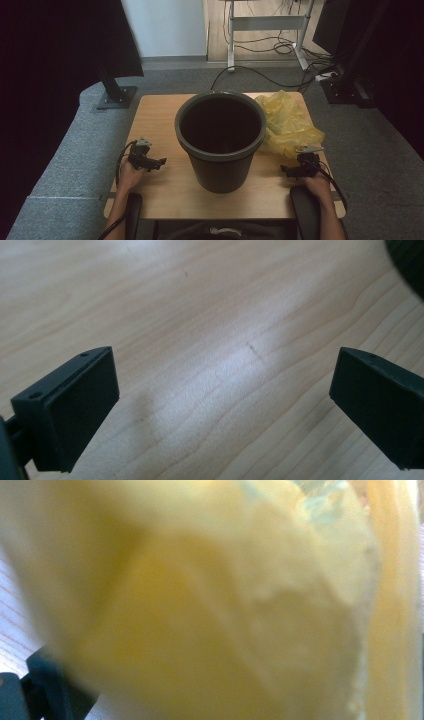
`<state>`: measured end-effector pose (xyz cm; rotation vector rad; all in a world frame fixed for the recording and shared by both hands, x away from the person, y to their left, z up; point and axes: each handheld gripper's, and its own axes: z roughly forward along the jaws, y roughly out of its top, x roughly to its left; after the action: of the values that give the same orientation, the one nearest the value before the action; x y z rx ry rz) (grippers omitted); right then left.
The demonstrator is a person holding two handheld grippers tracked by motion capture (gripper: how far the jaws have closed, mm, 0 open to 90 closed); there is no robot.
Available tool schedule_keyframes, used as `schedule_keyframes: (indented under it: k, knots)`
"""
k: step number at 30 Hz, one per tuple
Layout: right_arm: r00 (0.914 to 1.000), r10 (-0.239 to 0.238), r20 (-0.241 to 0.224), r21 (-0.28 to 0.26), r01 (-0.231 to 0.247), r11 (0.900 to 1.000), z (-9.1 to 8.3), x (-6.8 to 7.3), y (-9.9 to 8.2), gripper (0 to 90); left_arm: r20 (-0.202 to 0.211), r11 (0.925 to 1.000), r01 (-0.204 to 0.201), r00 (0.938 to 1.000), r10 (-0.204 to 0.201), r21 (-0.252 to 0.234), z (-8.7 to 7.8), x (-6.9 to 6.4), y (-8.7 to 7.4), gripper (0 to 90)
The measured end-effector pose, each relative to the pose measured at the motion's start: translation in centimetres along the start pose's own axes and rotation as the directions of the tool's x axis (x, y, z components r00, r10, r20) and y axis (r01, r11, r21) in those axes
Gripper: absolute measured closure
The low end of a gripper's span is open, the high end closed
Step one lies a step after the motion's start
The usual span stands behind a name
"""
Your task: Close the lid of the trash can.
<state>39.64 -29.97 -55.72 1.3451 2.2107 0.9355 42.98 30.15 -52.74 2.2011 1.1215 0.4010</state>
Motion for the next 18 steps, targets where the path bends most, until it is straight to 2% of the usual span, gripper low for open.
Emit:
schedule_keyframes:
  k: [8, 11, 13, 18]
  knots:
    - [1.0, 0.001, 0.0, 0.0, -0.001, 1.0, 0.0, 0.0, 0.0, 0.0, -0.016, 0.9974, -0.027, 0.9995, 0.028, 0.067, 1.2, -0.6, -0.6, 0.0]
    - [1.0, 0.001, 0.0, 0.0, -0.001, 1.0, 0.0, 0.0, 0.0, 0.0, -0.02, 0.9974, -0.028, 0.9994, 0.029, 0.066, 1.3, -0.7, -0.5, 0.0]
    - [1.0, 0.002, 0.0, 0.001, -0.002, 1.0, 0.0, 0.0, 0.0, 0.0, 0.005, 0.9981, -0.005, 1.0, 0.005, 0.062, 1.4, -0.6, -0.7, 0.0]
    - [1.0, 0.007, 0.001, 0.005, -0.007, 1.0, 0.0, 0.1, 0.0, 0.0, 0.01, 0.9998, -0.007, 0.9999, 0.006, 0.018, 1.5, -0.4, -1.1, 0.0]
